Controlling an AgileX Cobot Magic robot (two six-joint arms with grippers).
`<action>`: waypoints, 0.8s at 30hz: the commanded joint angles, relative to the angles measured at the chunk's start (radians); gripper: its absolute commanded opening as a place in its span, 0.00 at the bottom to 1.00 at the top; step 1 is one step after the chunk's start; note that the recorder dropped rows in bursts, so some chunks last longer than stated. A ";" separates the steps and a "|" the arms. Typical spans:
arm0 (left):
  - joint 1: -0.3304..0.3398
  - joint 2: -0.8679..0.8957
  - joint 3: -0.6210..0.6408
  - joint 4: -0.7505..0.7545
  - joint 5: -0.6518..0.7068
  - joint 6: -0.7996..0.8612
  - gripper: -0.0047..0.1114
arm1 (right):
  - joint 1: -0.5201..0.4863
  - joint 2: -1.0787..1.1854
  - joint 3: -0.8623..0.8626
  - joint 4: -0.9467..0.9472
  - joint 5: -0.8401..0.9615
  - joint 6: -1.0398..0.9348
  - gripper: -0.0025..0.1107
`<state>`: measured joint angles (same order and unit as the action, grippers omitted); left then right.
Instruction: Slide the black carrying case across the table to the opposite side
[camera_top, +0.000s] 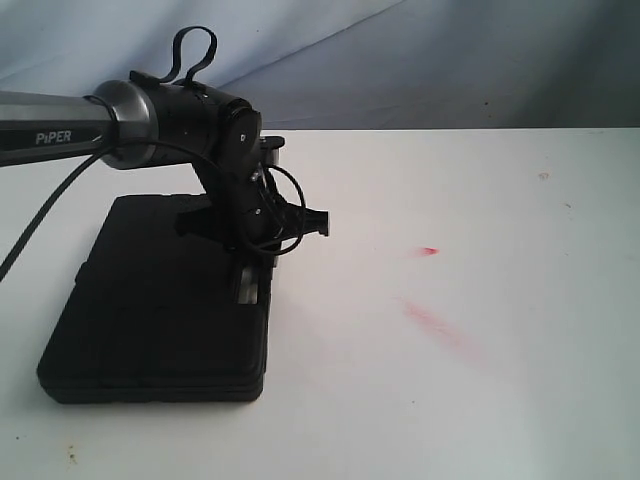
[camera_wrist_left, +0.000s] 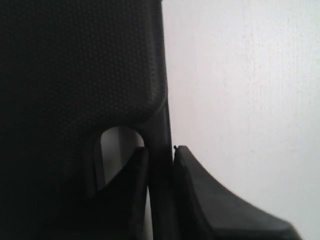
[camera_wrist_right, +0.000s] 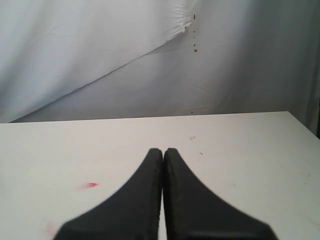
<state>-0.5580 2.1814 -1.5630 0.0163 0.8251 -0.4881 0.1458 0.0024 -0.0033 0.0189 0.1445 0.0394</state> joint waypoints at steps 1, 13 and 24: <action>-0.006 0.040 -0.002 0.001 -0.040 0.021 0.15 | -0.007 -0.002 0.003 0.003 -0.008 -0.006 0.02; -0.006 0.058 -0.002 -0.016 -0.037 0.019 0.14 | -0.007 -0.002 0.003 0.003 -0.008 -0.006 0.02; -0.006 0.058 -0.002 -0.096 -0.033 -0.021 0.04 | -0.007 -0.002 0.003 0.003 -0.008 -0.006 0.02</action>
<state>-0.5545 2.1934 -1.5751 -0.0196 0.8251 -0.4904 0.1458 0.0024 -0.0033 0.0189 0.1445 0.0394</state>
